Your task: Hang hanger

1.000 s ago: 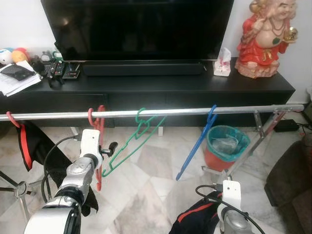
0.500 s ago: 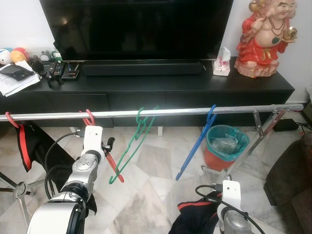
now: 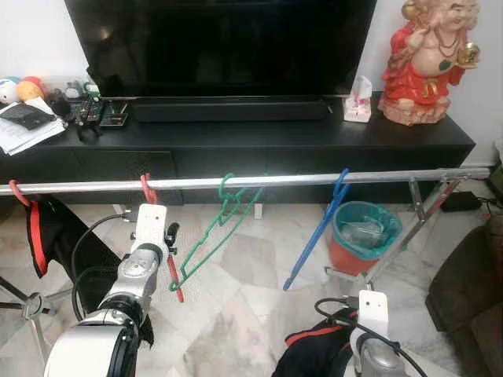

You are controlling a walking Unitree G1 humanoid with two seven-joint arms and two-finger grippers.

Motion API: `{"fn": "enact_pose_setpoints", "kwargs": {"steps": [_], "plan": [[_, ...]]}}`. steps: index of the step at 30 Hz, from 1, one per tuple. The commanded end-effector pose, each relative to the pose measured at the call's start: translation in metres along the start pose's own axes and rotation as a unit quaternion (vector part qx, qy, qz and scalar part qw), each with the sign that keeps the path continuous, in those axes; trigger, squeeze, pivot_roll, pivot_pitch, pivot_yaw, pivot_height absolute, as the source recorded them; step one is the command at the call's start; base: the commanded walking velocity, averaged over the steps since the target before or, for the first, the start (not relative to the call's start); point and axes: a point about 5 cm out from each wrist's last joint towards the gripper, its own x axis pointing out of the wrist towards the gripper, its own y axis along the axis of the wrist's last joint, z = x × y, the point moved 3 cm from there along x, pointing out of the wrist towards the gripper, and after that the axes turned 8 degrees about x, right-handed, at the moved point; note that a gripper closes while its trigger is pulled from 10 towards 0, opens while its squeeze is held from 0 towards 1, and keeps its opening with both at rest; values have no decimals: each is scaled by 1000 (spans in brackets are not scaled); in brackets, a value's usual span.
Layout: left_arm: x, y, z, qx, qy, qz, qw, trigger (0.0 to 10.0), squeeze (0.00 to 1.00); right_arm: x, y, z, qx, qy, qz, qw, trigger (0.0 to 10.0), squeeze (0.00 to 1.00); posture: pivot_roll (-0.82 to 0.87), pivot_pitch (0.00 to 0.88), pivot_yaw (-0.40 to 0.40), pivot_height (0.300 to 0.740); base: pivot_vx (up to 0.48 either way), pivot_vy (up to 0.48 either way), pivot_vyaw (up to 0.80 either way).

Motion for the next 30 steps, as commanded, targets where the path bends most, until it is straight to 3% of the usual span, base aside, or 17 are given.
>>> {"fn": "enact_pose_setpoints", "kwargs": {"steps": [1, 30], "plan": [[1, 4, 0, 6, 3, 6, 1000, 0, 0, 1, 6, -4, -4, 6, 11, 1000, 10000, 0, 12, 0, 1, 740, 0, 0, 0], [-1, 4, -6, -8, 37, 19, 999, 0, 0, 1, 4, -5, -6, 7, 7, 1000, 10000, 0, 13, 0, 1, 740, 0, 0, 0]]}}
